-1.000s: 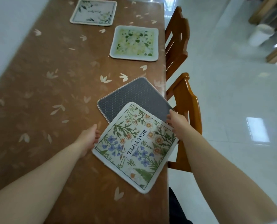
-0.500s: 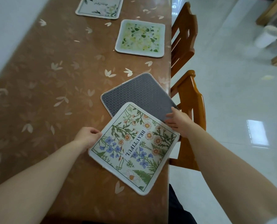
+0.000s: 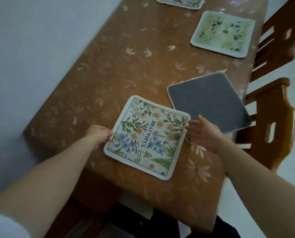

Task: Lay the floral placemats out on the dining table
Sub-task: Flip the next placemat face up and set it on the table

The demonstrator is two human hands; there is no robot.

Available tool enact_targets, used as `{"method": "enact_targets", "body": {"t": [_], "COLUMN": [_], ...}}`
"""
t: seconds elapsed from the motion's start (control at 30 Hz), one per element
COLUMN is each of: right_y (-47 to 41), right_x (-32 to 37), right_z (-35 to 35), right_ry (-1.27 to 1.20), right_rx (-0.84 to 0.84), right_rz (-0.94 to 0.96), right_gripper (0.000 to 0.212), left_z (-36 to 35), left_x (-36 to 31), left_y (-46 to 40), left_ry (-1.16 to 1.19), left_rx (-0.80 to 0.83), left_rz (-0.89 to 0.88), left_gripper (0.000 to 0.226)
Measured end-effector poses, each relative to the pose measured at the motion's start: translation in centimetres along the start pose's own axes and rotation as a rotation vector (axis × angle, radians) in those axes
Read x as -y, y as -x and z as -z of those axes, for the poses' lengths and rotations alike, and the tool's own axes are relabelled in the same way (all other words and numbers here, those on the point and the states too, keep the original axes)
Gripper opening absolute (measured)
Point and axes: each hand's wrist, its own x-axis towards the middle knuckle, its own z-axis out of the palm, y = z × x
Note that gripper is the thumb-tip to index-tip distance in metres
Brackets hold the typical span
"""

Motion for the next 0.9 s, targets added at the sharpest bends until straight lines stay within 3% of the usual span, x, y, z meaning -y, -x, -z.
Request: {"method": "enact_targets", "body": {"t": [0.17,0.33,0.47,0.67,0.8,0.9], "right_y": [0.8,1.3,1.7,2.6,3.1,3.8], "right_x": [-3.5,-5.6,-6.1,-6.8,-7.9,-8.9], "right_z": [-7.0,-10.7,-12.3,-13.1,-13.0,-13.0], "right_ry": [0.034,0.069,0.090,0.084,0.012,-0.097], "right_rx": [0.117,0.195,0.207,0.234,0.193,0.165], "right_rz": [-0.126,-0.187,-0.195,-0.257,-0.306,-0.340], "right_gripper": [0.059,0.060,0.059,0.062,0.060,0.057], "left_z": [4.7,4.3,4.3,7.0,8.7,9.7], "left_x": [8.2,11.4,11.6,10.2,8.5,6.4], "left_y": [1.2,3.8,5.7,7.4,6.2,4.1], "left_ry": [0.335,0.329,0.216,0.196,0.314,0.323], "left_rx": [-0.102,0.058,0.242,0.169,-0.007,0.036], "left_rz": [0.285,0.358,0.320,0.273,0.144,0.083], "left_gripper": [0.012,0.009,0.030,0.046,0.044,0.051]}}
